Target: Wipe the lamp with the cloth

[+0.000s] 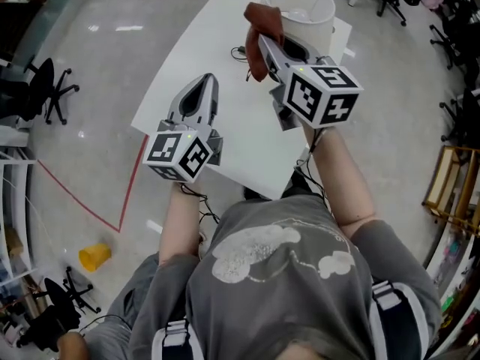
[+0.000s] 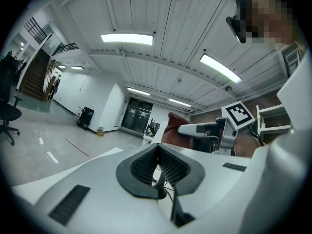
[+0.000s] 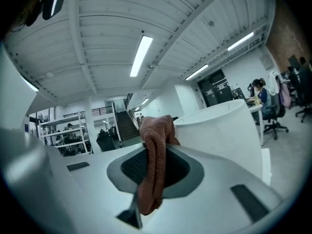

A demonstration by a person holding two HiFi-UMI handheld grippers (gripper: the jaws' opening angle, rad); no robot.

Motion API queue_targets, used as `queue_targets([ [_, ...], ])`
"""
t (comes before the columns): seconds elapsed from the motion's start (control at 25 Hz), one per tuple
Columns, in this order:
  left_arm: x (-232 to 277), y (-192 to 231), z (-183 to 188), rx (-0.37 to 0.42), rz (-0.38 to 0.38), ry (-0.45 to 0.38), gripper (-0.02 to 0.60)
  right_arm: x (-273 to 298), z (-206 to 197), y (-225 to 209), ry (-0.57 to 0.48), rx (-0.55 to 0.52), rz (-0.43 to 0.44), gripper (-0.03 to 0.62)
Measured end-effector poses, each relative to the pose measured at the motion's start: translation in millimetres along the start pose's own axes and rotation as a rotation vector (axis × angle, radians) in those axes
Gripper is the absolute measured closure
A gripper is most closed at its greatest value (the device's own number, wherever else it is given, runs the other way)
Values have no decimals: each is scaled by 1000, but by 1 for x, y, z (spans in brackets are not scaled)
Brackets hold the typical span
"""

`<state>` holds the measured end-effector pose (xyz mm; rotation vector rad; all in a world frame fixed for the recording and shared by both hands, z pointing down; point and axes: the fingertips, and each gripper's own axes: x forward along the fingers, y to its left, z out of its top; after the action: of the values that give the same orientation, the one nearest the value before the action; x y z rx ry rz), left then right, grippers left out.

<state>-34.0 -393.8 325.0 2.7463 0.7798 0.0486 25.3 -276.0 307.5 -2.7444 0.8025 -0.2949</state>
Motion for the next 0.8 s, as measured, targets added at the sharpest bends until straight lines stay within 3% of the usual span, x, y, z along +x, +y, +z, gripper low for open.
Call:
queue_targets([
  [0.48,-3,19,-21,-58,33,30,574,12,-87,-5,187,-21,-23,536],
  [0.8,-7,4,-48,-83,112,45,574,-12,-140,-15,331,-17,51,536],
])
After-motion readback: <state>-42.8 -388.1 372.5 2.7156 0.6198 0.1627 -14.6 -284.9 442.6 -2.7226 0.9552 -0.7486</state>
